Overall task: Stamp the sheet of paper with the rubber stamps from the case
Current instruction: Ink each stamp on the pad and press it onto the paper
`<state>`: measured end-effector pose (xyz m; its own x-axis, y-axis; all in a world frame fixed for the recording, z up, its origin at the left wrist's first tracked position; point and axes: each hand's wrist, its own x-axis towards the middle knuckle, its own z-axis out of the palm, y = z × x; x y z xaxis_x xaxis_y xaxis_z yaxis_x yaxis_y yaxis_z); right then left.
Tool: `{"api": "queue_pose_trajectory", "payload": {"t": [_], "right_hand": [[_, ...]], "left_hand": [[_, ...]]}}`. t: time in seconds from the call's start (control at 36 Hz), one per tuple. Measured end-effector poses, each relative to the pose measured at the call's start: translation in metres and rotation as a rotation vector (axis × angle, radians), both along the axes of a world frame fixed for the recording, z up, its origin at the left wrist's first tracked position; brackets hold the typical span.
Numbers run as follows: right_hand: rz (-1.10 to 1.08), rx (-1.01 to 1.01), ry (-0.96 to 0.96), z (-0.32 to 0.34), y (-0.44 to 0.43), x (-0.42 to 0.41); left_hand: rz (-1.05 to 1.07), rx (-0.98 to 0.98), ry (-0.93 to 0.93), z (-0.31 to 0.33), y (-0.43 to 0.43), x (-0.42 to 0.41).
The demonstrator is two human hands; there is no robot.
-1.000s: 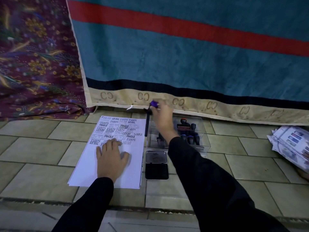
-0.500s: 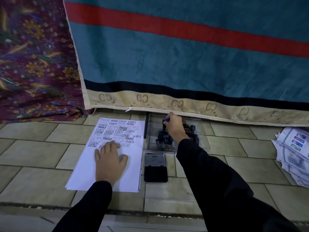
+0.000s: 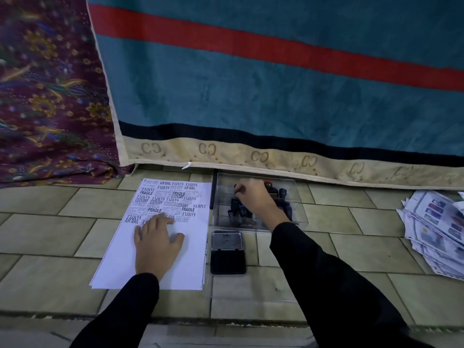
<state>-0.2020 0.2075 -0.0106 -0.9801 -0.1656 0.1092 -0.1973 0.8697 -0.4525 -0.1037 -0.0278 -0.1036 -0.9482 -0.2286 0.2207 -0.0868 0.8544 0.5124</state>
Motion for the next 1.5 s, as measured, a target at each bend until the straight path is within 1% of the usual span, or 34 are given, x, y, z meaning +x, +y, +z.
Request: {"api": "queue_pose_trajectory", "payload": {"t": [0.08, 0.25, 0.42, 0.61, 0.67, 0.75, 0.81, 0.89, 0.94, 1.0, 1.11, 1.22, 1.28, 1.36, 1.44, 1.5], "right_hand": [[0.047, 0.073, -0.066, -0.004, 0.001, 0.009], [0.091, 0.174, -0.125, 0.000, -0.008, 0.015], [0.080, 0.376, -0.107, 0.003, -0.014, 0.014], [0.185, 0.644, 0.005, 0.003, -0.024, 0.017], [0.209, 0.688, 0.007, 0.002, -0.027, 0.017], [0.230, 0.698, 0.002, 0.002, -0.029, 0.015], [0.249, 0.667, -0.011, 0.003, -0.027, 0.013], [0.267, 0.522, -0.040, 0.005, -0.019, 0.010], [0.246, 0.362, -0.065, 0.005, -0.012, 0.011], [0.212, 0.161, -0.084, 0.006, -0.006, 0.014], [0.093, -0.203, -0.048, 0.014, 0.006, 0.026], [0.047, -0.411, -0.048, 0.022, 0.012, 0.047], [0.059, -0.455, -0.076, 0.023, 0.010, 0.062], [0.088, -0.417, -0.081, 0.023, 0.008, 0.082], [0.119, -0.393, -0.076, 0.020, 0.003, 0.101], [0.147, -0.347, -0.043, 0.015, -0.001, 0.112]], "left_hand": [[0.012, 0.025, -0.010, 0.001, -0.001, -0.001], [0.007, 0.096, -0.058, 0.007, -0.003, -0.003], [-0.016, 0.101, -0.060, 0.008, -0.005, 0.000], [-0.003, 0.062, -0.046, 0.008, -0.002, 0.003], [-0.003, 0.057, -0.047, 0.009, -0.001, 0.003], [-0.002, 0.060, -0.049, 0.009, -0.001, 0.003], [0.001, 0.071, -0.047, 0.009, -0.001, 0.003], [0.001, 0.103, -0.057, 0.010, -0.003, 0.001], [0.002, 0.158, -0.082, 0.011, -0.005, -0.003], [0.015, 0.226, -0.115, 0.013, -0.008, -0.008], [0.065, 0.312, -0.214, 0.024, -0.013, -0.019], [0.077, 0.286, -0.237, 0.038, -0.015, -0.022], [0.065, 0.196, -0.194, 0.041, -0.015, -0.020], [0.027, -0.043, -0.071, 0.039, -0.009, -0.013], [-0.113, -0.068, 0.052, 0.035, -0.001, -0.003], [-0.277, -0.042, 0.066, 0.030, 0.004, 0.005]]}}
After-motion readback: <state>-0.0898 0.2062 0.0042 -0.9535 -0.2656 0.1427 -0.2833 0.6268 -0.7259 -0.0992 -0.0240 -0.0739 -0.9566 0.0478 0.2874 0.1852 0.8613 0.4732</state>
